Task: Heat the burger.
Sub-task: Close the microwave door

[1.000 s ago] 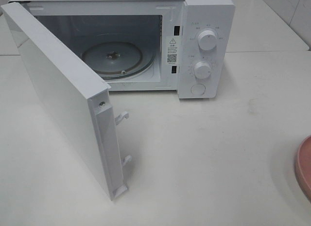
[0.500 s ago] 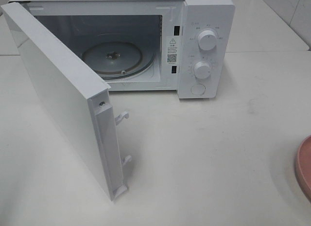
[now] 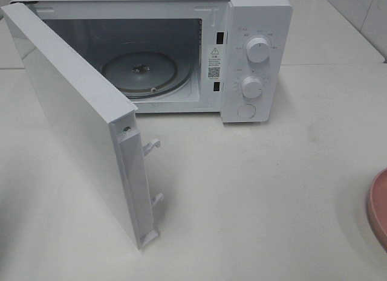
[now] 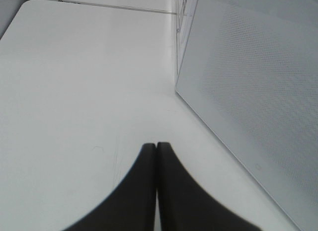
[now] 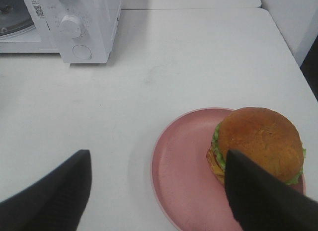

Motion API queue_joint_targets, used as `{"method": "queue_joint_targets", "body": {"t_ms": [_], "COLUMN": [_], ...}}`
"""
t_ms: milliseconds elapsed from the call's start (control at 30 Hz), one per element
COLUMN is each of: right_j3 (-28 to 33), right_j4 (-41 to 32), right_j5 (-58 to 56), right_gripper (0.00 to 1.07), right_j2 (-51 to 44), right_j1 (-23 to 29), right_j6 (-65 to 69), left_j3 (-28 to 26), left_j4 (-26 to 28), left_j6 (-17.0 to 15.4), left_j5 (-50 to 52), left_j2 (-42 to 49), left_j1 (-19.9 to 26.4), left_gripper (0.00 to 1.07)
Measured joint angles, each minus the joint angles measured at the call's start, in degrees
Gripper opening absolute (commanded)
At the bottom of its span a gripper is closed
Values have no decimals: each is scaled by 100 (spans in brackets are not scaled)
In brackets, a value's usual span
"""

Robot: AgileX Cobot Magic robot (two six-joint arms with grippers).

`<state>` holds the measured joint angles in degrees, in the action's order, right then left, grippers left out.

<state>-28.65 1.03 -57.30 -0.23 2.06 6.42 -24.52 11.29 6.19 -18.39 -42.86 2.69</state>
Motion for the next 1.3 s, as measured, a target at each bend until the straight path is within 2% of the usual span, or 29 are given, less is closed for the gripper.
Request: {"method": "queue_joint_targets", "body": {"t_ms": [33, 100, 200, 267, 300, 367, 433, 467, 533, 633, 700, 800, 867, 900, 967, 1033, 1067, 1300], "right_j3": [0, 0, 0, 0, 0, 0, 0, 0, 0, 0, 0, 0, 0, 0, 0, 0, 0, 0], "right_j4": [0, 0, 0, 0, 0, 0, 0, 0, 0, 0, 0, 0, 0, 0, 0, 0, 0, 0], "right_j5": [0, 0, 0, 0, 0, 0, 0, 0, 0, 0, 0, 0, 0, 0, 0, 0, 0, 0], "right_gripper": [73, 73, 73, 73, 73, 73, 73, 73, 73, 73, 73, 73, 73, 73, 73, 73, 73, 73], "right_j2": [0, 0, 0, 0, 0, 0, 0, 0, 0, 0, 0, 0, 0, 0, 0, 0, 0, 0], "right_j1": [0, 0, 0, 0, 0, 0, 0, 0, 0, 0, 0, 0, 0, 0, 0, 0, 0, 0], "right_j6": [0, 0, 0, 0, 0, 0, 0, 0, 0, 0, 0, 0, 0, 0, 0, 0, 0, 0], "left_j3": [0, 309, 378, 625, 625, 693, 865, 865, 882, 882, 877, 859, 722, 722, 527, 458, 332, -40], "left_j4": [0, 344, 390, 384, 384, 315, -97, -97, -338, -390, -705, -819, -1255, -1255, -1564, -1639, -1770, -2206], "left_j6": [0, 281, 309, 338, 338, 338, 338, 338, 332, 327, 103, -6, -361, -361, -619, -682, -842, -1232], "left_j5": [0, 1106, 1392, 2618, 2618, 2956, 4125, 4125, 4893, 5128, 5793, 5867, 6085, 6085, 6165, 6182, 6222, 6303], "left_j2": [0, -579, -728, -1341, -1341, -1541, -2355, -2355, -2922, -3100, -3621, -3724, -4057, -4057, -4280, -4349, -4458, -4698], "left_j1": [0, 0, 0, -138, -138, -246, -710, -710, -980, -1054, -1278, -1324, -1409, -1409, -1415, -1415, -1415, -1415], "left_gripper": [0, 0, 0, 0, 0, 0, 0, 0, 0, 0, 0, 0, 0, 0, 0, 0, 0, 0]}}
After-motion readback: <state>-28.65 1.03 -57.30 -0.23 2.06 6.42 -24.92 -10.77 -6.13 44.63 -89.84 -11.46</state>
